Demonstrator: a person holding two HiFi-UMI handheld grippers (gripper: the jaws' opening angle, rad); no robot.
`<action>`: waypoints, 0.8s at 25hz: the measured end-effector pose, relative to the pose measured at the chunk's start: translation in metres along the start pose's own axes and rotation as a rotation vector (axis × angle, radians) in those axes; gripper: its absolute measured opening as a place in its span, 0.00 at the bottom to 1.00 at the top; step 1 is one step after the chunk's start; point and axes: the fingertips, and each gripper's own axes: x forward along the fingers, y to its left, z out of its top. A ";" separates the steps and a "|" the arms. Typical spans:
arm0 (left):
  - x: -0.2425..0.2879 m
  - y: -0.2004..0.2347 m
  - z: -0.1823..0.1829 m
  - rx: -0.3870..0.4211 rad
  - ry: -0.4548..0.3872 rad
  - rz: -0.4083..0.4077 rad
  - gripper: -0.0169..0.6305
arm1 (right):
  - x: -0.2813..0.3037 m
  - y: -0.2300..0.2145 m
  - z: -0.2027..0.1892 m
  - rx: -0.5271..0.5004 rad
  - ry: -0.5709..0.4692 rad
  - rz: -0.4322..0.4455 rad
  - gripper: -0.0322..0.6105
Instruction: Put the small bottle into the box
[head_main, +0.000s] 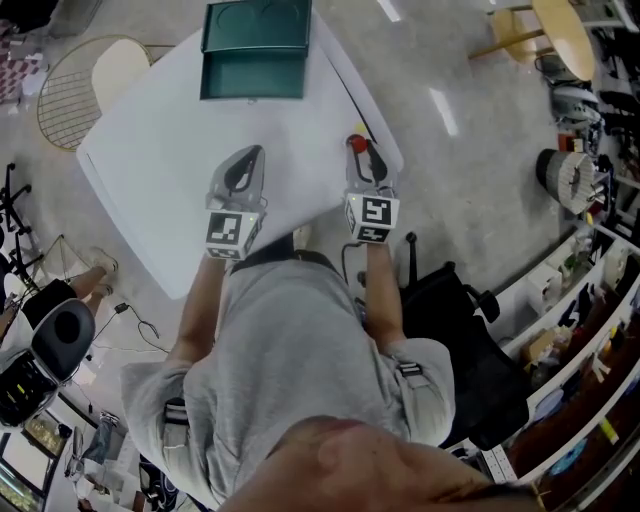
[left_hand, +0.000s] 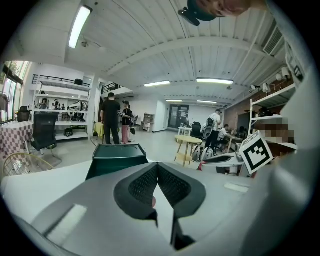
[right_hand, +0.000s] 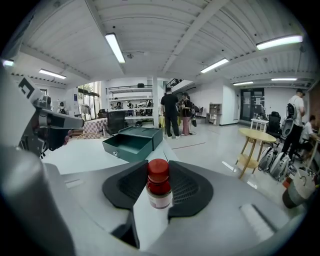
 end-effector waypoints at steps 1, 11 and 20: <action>0.000 0.001 0.000 -0.001 -0.002 0.005 0.04 | -0.001 0.000 0.003 -0.001 -0.003 0.003 0.25; -0.019 0.028 0.013 0.000 -0.043 0.099 0.04 | -0.016 0.018 0.044 -0.047 -0.052 0.056 0.25; -0.033 0.047 0.021 -0.019 -0.062 0.155 0.04 | -0.021 0.054 0.095 -0.093 -0.120 0.127 0.25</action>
